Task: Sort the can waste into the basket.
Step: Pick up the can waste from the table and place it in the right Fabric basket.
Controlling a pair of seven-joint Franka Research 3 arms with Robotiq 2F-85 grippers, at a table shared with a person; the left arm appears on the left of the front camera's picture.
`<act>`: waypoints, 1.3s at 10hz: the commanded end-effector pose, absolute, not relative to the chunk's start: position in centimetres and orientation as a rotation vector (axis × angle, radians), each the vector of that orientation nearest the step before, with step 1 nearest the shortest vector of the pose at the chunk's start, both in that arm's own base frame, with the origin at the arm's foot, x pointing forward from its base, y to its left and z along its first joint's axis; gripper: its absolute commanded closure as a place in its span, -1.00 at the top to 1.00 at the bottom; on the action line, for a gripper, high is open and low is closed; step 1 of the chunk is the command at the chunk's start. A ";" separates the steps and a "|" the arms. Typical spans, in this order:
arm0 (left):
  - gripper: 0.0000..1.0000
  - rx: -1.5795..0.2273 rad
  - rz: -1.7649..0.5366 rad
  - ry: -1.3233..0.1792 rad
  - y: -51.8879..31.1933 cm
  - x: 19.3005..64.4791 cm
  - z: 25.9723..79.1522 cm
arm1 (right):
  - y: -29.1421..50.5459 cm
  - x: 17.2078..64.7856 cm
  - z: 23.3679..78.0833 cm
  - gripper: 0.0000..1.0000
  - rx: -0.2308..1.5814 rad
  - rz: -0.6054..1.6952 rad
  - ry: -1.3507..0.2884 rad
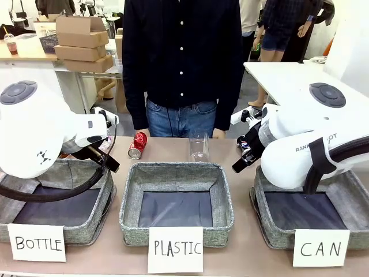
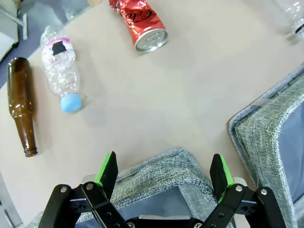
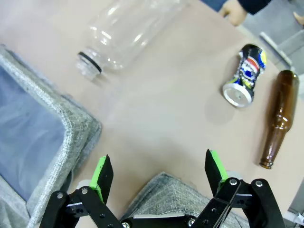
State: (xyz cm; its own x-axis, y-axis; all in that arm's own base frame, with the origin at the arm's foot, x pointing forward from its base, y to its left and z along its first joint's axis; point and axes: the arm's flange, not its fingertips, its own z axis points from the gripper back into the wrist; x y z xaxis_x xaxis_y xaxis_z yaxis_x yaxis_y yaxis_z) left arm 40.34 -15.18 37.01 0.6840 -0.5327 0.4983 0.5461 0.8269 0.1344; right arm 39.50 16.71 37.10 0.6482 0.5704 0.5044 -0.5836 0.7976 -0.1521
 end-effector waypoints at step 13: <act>1.00 -0.783 -0.830 -0.265 -8.2 29.9 57.7 | 8.9 28.0 58.8 1.00 0.892 0.407 -0.470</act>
State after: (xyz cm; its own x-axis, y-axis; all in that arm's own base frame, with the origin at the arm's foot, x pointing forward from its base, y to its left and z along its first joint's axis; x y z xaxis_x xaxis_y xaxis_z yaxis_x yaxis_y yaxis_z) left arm 29.48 -10.91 56.49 0.6336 -0.5150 0.5773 0.7028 0.6952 -0.1511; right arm 27.77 11.84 57.42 0.7122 0.3279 0.6207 -0.5645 0.7931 0.2288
